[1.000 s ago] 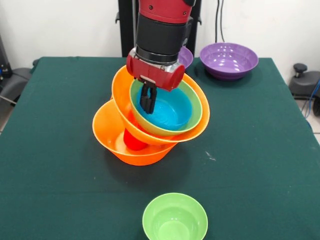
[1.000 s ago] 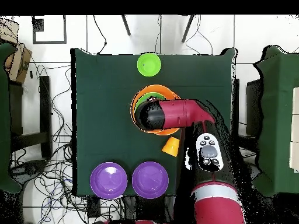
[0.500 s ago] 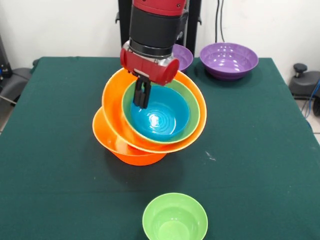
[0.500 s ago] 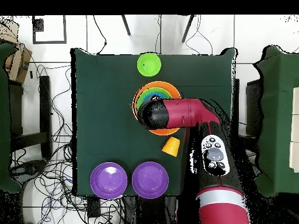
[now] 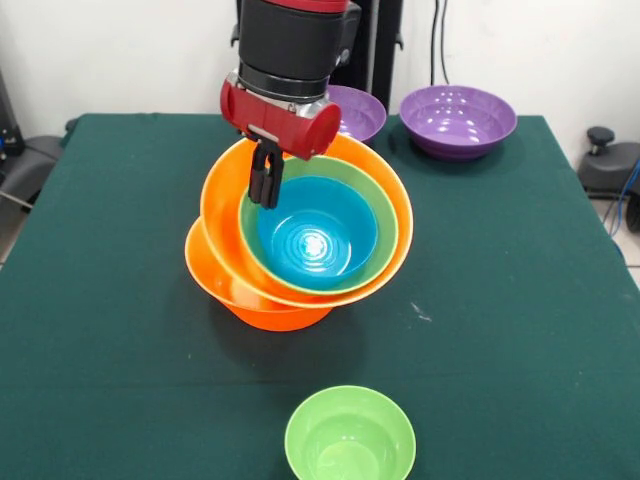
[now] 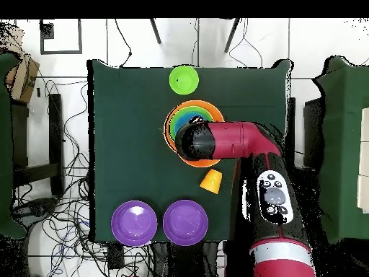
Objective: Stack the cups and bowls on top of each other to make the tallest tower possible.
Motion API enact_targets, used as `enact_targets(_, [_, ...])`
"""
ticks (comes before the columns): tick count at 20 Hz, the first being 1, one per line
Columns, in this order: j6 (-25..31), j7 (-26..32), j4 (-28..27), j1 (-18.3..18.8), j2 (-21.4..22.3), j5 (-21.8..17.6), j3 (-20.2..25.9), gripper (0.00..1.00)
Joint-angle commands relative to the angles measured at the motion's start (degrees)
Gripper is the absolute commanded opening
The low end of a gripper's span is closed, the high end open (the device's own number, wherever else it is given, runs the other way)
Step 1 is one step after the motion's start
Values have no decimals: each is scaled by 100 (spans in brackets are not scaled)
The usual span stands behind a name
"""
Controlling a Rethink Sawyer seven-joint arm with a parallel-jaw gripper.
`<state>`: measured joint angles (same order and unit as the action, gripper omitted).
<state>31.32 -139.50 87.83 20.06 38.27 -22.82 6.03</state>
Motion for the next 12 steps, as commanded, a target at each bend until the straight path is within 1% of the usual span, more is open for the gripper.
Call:
enact_targets(1, [289,1187,305,-11,-136,-486,506,0])
enact_targets(5, [209,972,380,-123,-138,-478,425,0])
enact_targets(9, [8,606,418,-315,-229,-485,293,0])
enact_targets(12, [-102,596,420,-299,-303,-487,312,0])
